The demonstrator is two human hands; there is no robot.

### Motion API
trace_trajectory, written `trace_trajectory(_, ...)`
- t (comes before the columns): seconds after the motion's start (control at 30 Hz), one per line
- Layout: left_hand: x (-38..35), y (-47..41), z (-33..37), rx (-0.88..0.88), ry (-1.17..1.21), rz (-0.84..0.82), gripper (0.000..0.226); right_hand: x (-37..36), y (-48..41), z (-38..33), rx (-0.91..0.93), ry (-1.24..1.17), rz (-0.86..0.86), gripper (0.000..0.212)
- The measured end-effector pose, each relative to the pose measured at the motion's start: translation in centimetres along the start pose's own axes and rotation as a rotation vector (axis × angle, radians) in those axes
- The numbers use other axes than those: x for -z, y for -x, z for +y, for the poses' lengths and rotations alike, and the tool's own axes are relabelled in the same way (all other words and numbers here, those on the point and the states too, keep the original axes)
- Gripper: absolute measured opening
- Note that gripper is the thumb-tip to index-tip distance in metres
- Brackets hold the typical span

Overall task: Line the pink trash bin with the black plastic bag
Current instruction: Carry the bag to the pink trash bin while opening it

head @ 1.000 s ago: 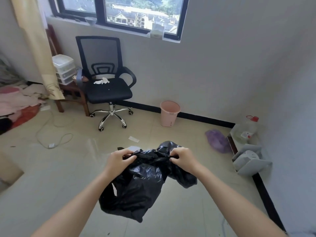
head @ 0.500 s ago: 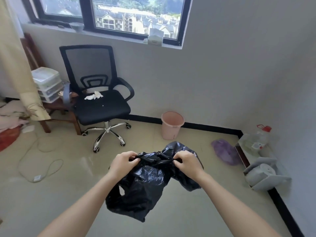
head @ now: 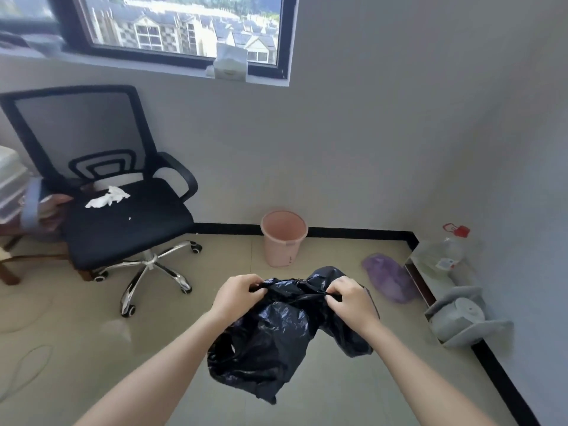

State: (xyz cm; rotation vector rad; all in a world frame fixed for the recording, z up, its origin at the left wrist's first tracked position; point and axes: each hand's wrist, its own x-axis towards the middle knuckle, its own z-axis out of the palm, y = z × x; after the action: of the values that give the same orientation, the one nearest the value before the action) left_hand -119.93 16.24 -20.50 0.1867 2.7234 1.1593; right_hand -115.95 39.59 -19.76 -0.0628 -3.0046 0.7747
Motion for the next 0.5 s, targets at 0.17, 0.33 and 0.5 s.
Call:
trace_trajectory(0.17, 0.2, -7.4, 2.7, -0.017, -0.027, 0.072, 0.018, 1.1, -7.1, 2.0, 0.033, -0.001, -0.014, 0.012)
trace_trajectory(0.33, -1.6, -12.0, 2.4, 0.037, -0.004, 0.035, 0.019, 0.6, -12.3, 4.8, 0.042, 0.008, -0.036, 0.011)
trace_trajectory(0.5, -2.5, -18.7, 1.6, 0.085, -0.005, 0.026, 0.018, -0.6, -18.7, 6.5, 0.041, 0.019, -0.075, 0.012)
